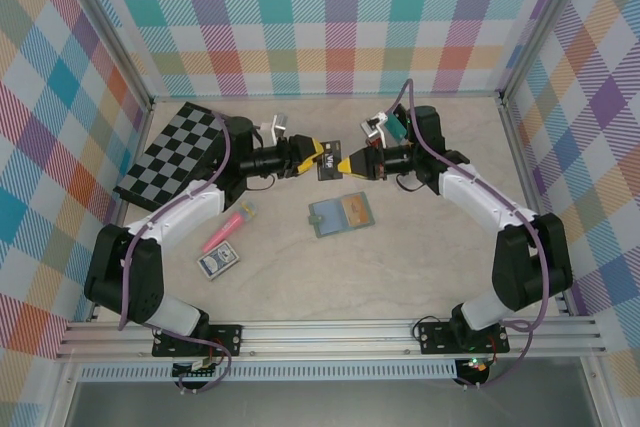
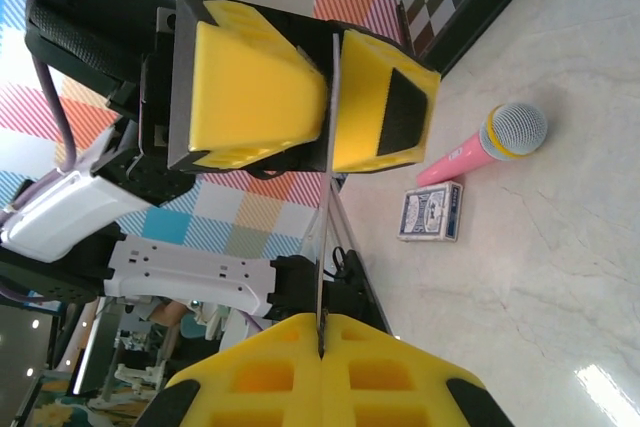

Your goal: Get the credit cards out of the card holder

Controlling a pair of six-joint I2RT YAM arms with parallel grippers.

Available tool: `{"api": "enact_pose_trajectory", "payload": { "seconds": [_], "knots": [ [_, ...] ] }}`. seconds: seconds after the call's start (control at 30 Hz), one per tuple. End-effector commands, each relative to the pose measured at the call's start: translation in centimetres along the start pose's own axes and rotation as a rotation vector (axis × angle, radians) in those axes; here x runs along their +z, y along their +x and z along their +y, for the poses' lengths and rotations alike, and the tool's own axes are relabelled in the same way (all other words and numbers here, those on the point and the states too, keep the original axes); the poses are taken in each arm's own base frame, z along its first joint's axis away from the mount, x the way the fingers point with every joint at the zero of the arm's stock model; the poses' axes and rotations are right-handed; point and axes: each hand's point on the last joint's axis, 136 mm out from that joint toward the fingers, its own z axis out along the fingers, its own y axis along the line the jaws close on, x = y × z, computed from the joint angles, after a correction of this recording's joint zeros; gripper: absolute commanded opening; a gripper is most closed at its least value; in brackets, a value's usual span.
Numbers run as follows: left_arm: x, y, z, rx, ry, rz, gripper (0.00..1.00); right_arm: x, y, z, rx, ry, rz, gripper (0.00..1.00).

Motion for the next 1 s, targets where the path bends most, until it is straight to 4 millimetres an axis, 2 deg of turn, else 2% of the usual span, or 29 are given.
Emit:
{"api": "enact_pose_trajectory", "payload": {
  "seconds": [0.0,0.17,0.27,0.33,0.43,0.7,0.8,0.9,0.97],
  "knots": [
    [0.3,0.3,-1.8,0.042,0.091,0.019,0.30,0.1,-0.5,1.0,-0.038,-0.062,0.008,0.00],
    [0.4,0.4,-2.6,0.054,0.107,0.009,0.15,0.1,-1.0,0.9,-0.022,-0.051,-0.021,0.02],
    [0.3,-0.3,-2.8,0.002,0.097,-0.046,0.00,0.0,-2.1,-0.1,0.049,-0.008,-0.137,0.25],
    [0.3,-0.4,-3.1,-0.015,0.091,-0.080,0.00,0.4,-2.4,0.2,0.099,-0.034,-0.177,0.34],
    [0.0,-0.6,-3.7,-0.009,0.079,-0.124,0.00,1.4,-2.3,0.2,0.139,-0.004,-0.224,0.39],
    [0.0,-1.2,-2.6,-0.048,0.051,-0.191,0.00,1.2,-3.1,1.3,0.171,-0.063,-0.321,0.32],
    [0.1,-1.3,-2.2,-0.058,0.041,-0.195,0.00,1.0,-3.3,1.5,0.165,-0.061,-0.340,0.26],
    [0.0,-1.2,-1.8,-0.063,0.034,-0.202,0.00,0.8,-3.6,1.6,0.144,-0.042,-0.352,0.15],
    [-0.1,-1.1,-1.6,-0.067,0.026,-0.208,0.00,0.8,-3.2,0.9,0.164,-0.003,-0.345,0.11]
  ]
}}
